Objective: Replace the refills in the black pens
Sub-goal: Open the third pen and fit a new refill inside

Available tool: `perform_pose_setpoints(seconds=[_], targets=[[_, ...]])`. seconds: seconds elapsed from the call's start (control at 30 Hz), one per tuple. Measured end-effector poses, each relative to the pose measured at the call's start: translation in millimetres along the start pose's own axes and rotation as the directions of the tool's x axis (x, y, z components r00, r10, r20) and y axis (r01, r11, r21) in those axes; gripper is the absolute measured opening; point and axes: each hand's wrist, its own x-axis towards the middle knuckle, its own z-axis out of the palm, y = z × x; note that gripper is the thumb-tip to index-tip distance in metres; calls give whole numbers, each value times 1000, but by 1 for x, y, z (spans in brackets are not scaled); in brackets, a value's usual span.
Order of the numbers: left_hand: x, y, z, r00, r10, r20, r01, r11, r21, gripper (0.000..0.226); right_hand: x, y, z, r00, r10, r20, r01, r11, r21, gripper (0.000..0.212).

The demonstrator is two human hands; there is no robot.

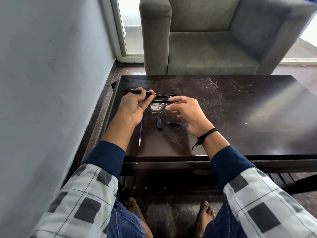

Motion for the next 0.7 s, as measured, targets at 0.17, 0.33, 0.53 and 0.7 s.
perform_pose_setpoints(seconds=[0.17, 0.33, 0.53, 0.7], targets=[[-2, -11, 4, 998, -63, 14, 63, 998, -11, 16, -5, -1, 5, 992, 96, 84, -121, 924, 364, 17], [-6, -17, 6, 995, -94, 25, 94, 995, -27, 15, -8, 0, 8, 993, 93, 77, -119, 858, 500, 12], [-7, -14, 5, 995, -96, 8, 96, 995, -41, 14, -7, -5, 2, 989, 151, 2, -126, 819, 560, 6], [-2, -1, -4, 998, -39, -44, 35, 997, -74, 13, 3, -12, -31, 957, 248, -151, -91, 751, 654, 16]])
